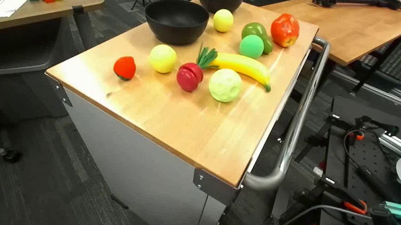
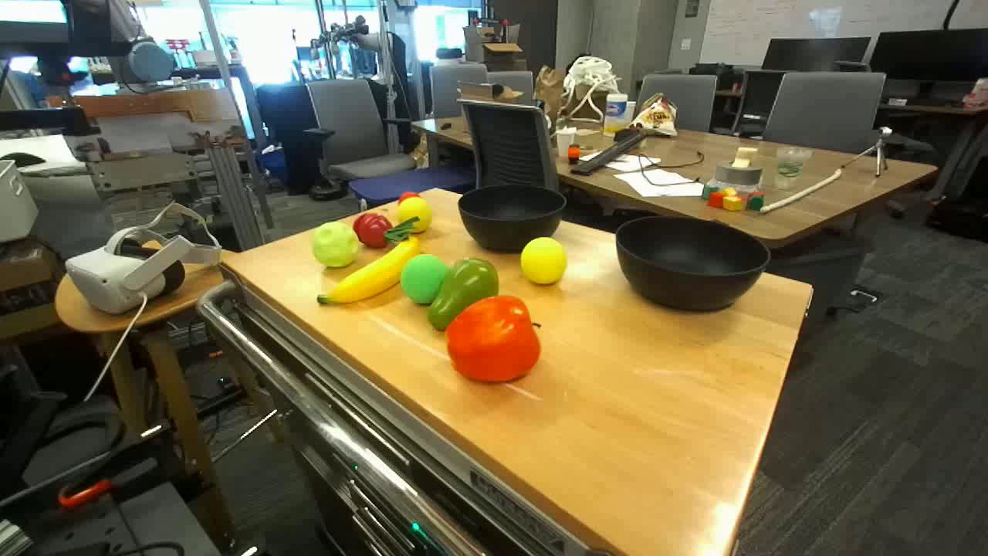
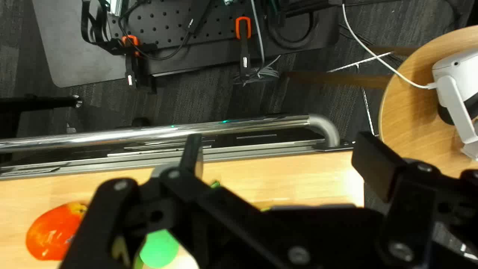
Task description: Place the fruits and vegetables inside the two black bowls
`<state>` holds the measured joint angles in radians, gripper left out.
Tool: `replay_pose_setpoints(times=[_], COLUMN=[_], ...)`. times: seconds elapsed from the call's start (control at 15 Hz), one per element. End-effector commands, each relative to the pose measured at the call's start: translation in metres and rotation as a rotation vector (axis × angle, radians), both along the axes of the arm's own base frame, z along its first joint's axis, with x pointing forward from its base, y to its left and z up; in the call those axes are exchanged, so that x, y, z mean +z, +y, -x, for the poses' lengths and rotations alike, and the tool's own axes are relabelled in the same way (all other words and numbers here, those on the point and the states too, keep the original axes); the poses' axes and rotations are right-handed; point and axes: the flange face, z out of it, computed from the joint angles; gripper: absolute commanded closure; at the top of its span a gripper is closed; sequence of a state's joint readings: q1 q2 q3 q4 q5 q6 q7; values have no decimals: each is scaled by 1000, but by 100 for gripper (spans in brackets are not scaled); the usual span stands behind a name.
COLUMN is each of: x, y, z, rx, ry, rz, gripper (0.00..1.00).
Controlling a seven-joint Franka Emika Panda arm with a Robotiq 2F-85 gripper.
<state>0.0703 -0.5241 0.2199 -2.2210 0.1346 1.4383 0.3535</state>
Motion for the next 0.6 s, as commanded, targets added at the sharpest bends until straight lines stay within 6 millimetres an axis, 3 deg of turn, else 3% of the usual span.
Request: replay_pose_setpoints(times=[0.0, 0.4, 0.53], x=[2, 5, -10], y=[0, 3, 10], z=[0, -4, -17], rx=[0, -4, 0], ry=[-3, -25, 4], rz=[-1, 13, 35], gripper=[0, 0, 0])
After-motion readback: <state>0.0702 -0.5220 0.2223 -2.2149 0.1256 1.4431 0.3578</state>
